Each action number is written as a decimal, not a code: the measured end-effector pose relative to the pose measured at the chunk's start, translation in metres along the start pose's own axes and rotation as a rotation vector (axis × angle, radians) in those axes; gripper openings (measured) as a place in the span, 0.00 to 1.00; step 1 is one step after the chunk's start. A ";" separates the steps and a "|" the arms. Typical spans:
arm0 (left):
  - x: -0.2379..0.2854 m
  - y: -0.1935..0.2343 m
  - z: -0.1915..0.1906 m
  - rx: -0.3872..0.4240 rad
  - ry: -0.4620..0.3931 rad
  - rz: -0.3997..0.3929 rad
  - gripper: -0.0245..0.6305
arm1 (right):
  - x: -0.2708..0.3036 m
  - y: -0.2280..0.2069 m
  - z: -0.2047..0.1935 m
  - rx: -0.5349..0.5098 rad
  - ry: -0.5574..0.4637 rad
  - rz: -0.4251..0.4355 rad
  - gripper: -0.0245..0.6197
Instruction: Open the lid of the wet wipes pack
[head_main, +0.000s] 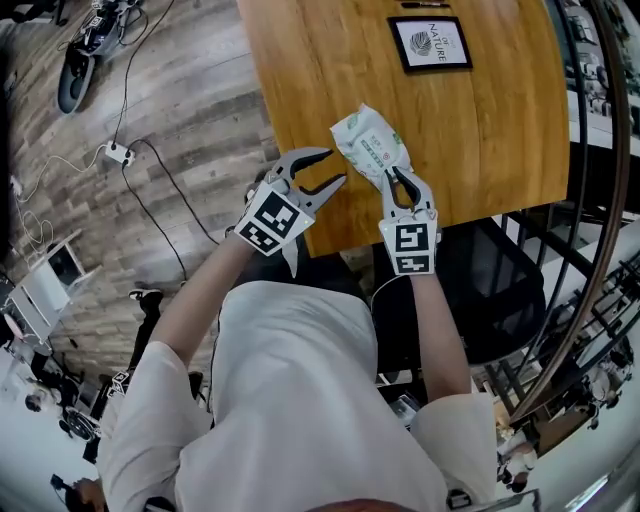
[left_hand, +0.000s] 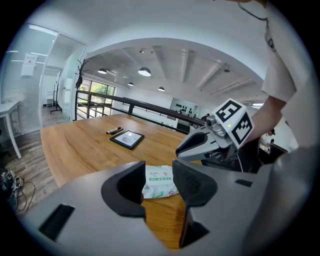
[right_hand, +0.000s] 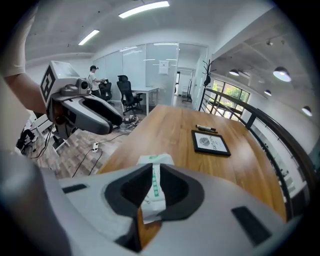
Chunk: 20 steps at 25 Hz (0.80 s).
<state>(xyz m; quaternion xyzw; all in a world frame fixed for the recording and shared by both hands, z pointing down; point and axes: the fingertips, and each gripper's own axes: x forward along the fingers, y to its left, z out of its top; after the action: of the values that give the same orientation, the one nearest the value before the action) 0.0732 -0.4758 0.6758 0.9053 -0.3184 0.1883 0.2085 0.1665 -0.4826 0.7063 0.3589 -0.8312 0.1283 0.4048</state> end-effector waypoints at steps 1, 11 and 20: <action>0.006 0.003 -0.005 0.012 0.007 -0.004 0.29 | 0.004 0.001 -0.003 -0.004 0.011 0.000 0.09; 0.060 0.025 -0.054 0.141 0.100 -0.051 0.30 | 0.050 0.011 -0.029 -0.144 0.095 -0.003 0.09; 0.094 0.037 -0.085 0.291 0.179 -0.090 0.32 | 0.085 0.019 -0.052 -0.218 0.160 0.008 0.11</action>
<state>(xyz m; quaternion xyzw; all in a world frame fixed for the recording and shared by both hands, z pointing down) 0.0999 -0.5062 0.8016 0.9188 -0.2271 0.3030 0.1110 0.1488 -0.4847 0.8061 0.2982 -0.8068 0.0671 0.5056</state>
